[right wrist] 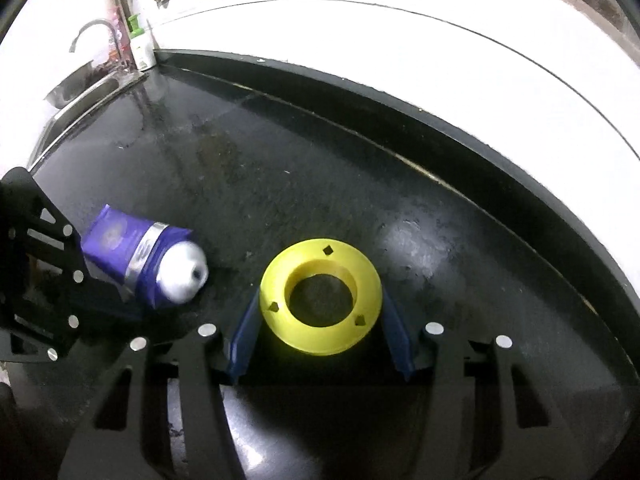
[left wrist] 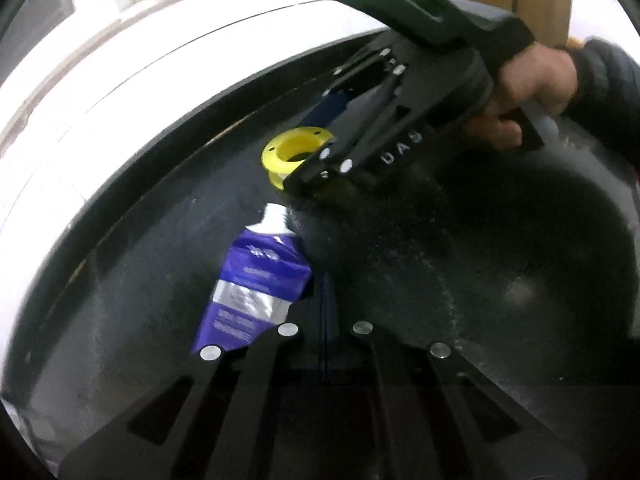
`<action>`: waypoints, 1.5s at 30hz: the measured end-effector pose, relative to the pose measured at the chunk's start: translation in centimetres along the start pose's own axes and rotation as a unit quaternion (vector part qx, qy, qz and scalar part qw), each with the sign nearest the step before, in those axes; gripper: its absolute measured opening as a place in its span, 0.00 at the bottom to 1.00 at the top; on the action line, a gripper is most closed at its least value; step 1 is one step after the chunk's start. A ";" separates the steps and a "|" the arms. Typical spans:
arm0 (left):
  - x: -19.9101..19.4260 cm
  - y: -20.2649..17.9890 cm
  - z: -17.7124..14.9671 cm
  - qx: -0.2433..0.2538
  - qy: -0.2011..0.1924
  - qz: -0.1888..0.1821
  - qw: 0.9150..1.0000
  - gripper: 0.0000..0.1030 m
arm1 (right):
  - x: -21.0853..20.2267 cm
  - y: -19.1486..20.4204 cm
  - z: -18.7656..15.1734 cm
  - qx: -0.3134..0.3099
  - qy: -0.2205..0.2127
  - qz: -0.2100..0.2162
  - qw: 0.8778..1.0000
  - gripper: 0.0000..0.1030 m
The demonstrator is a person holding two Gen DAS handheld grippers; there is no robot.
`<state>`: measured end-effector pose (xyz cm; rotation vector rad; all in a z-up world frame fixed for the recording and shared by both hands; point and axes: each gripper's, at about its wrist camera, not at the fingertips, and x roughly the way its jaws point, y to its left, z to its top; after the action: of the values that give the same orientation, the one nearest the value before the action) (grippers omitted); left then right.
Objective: Collect trash
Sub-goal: 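Grasp the blue tube with the left tool while the right tool grasps the yellow tape roll, then carry both items over the floor bin and open both tools to drop them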
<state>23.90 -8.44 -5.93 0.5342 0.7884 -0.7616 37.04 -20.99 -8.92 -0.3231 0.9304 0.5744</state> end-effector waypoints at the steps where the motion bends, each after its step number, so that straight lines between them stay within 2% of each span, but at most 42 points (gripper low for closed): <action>1: -0.1 -0.1 0.0 0.003 0.002 -0.001 1.000 0.00 | 0.0 0.4 0.1 0.000 0.001 -0.001 1.000 0.53; 4: -1.4 -1.0 0.2 0.048 -0.017 0.031 0.998 0.00 | -0.5 1.3 -0.3 -0.006 0.003 -0.005 1.000 0.53; 5: -2.0 -1.1 0.3 0.063 -0.024 0.033 0.997 0.05 | -0.6 1.3 -0.3 -0.004 0.001 -0.004 1.000 0.53; 6: -2.3 -1.0 0.5 0.070 -0.022 0.028 0.997 0.15 | -0.9 1.2 -0.3 0.000 -0.001 -0.001 1.000 0.53; 8: -2.8 -0.4 0.8 0.080 -0.029 0.033 0.996 0.90 | -1.4 0.8 -0.6 0.008 -0.005 0.004 1.000 0.53; 9: -2.9 0.1 1.0 0.084 -0.040 0.028 0.995 0.93 | -1.5 0.6 -0.6 0.010 -0.006 0.005 1.000 0.53; 16: 1.9 2.9 2.0 0.074 0.011 -0.015 0.997 0.92 | -1.7 -1.1 -1.6 0.021 -0.007 0.013 1.000 0.53; 18: 2.6 3.4 2.2 0.062 0.008 -0.041 0.997 0.91 | -1.3 -1.2 -1.4 0.021 -0.005 0.018 1.000 0.53; 19: 3.0 3.7 2.4 0.052 0.009 -0.056 0.997 0.88 | -1.1 -1.2 -1.4 0.020 -0.004 0.018 1.000 0.53; 20: 3.3 3.9 2.7 0.042 0.006 -0.071 0.997 0.70 | -1.0 -1.2 -1.5 0.020 -0.004 0.018 1.000 0.53; 21: 3.4 4.1 2.8 0.025 -0.001 -0.086 0.996 0.61 | -1.1 -1.3 -1.6 0.020 -0.005 0.018 1.000 0.53; 22: 3.6 4.2 3.2 0.018 -0.007 -0.075 0.997 0.48 | -1.2 -1.5 -1.8 0.022 -0.006 0.019 1.000 0.53; 25: 3.8 2.8 3.9 0.011 -0.010 -0.056 0.998 0.47 | -1.7 -1.6 -2.2 0.029 -0.011 0.022 0.999 0.53; 28: 3.7 3.7 4.1 -0.018 -0.010 -0.055 0.998 0.46 | -2.5 -1.3 -2.4 0.033 -0.019 0.022 0.999 0.53; 30: 2.5 3.3 3.6 -0.007 -0.016 -0.036 0.999 0.46 | -3.6 -0.8 -2.6 0.038 -0.028 0.021 0.999 0.53; 36: -3.8 1.0 3.5 -0.017 -0.048 -0.009 0.999 0.45 | -7.6 1.9 -2.7 0.033 -0.056 0.015 0.998 0.53; 42: -9.3 -0.3 1.0 -0.033 -0.071 0.022 0.997 0.45 | -12.1 6.2 -2.5 0.015 -0.079 0.012 0.997 0.53; 45: -11.7 -0.8 -0.7 -0.049 -0.068 0.040 0.996 0.45 | -14.0 9.0 -2.3 -0.003 -0.086 0.014 0.996 0.53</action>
<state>17.52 -3.76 2.72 0.4187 0.6714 -0.6749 23.65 -19.43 1.17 -0.2621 0.7680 0.6214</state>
